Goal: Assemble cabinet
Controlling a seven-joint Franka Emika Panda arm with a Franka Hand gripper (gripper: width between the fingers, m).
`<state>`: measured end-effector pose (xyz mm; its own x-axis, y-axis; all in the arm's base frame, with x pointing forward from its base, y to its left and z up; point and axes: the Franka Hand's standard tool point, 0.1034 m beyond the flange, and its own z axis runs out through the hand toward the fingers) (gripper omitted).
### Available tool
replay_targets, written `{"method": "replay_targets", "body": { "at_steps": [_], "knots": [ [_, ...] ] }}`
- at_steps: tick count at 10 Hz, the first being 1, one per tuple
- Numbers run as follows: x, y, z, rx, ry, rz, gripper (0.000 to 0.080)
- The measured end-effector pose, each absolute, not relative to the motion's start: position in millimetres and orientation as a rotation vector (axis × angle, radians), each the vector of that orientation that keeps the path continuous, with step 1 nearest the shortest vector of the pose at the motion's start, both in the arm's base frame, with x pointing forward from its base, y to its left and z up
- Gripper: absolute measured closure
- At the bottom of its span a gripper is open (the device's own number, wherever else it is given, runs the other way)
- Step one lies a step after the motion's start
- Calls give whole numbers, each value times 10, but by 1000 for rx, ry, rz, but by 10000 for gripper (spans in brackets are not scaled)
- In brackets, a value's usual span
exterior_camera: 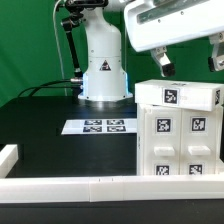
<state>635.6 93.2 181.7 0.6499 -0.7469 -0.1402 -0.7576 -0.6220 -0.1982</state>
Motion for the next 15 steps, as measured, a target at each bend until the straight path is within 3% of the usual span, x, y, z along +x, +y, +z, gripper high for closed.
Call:
{"method": "replay_targets", "body": {
  "at_steps": [7,11,15],
  "knots": [
    [6376,941,1802,-2888,526,27,3],
    [6361,888,1788,-3022,-438,-34,3],
    [6312,963,1720,-2944,-858,-28,3]
  ]
}}
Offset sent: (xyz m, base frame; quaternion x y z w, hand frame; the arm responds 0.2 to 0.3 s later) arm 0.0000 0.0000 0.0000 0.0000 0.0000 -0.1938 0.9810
